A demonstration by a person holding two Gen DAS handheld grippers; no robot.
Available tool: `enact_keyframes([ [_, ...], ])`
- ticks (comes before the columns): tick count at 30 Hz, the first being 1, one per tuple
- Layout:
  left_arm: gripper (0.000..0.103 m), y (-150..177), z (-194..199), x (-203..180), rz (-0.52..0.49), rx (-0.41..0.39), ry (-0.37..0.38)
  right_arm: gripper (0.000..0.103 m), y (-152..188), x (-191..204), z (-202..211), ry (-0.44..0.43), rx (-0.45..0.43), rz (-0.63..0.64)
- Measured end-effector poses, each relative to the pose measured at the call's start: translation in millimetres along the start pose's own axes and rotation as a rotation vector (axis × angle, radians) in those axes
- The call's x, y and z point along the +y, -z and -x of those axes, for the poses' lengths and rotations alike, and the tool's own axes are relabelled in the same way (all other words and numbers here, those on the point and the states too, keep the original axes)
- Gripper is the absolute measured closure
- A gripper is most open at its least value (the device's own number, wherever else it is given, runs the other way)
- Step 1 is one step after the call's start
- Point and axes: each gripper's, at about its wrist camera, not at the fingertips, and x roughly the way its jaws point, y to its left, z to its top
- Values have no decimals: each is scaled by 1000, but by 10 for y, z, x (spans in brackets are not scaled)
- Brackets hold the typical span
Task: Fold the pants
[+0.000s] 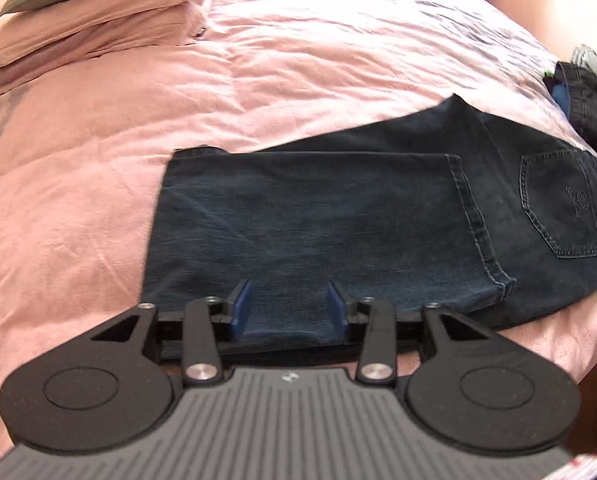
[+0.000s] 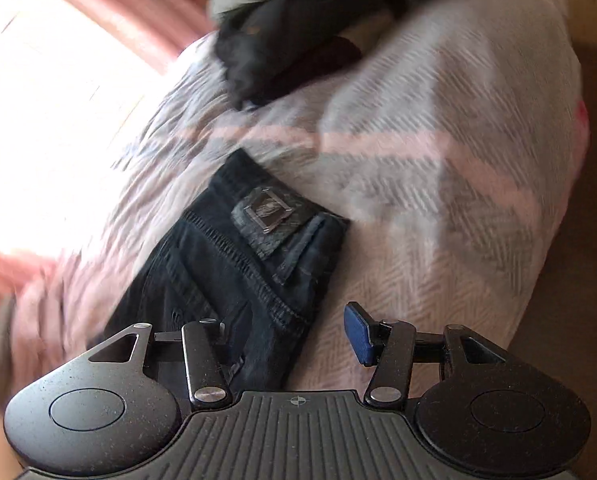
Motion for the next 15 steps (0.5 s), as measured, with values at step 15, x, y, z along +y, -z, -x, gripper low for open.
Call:
enact_keyframes([
  [15, 44, -58, -609, 1529, 372, 175, 259, 54, 497, 919, -360, 371, 75, 792],
])
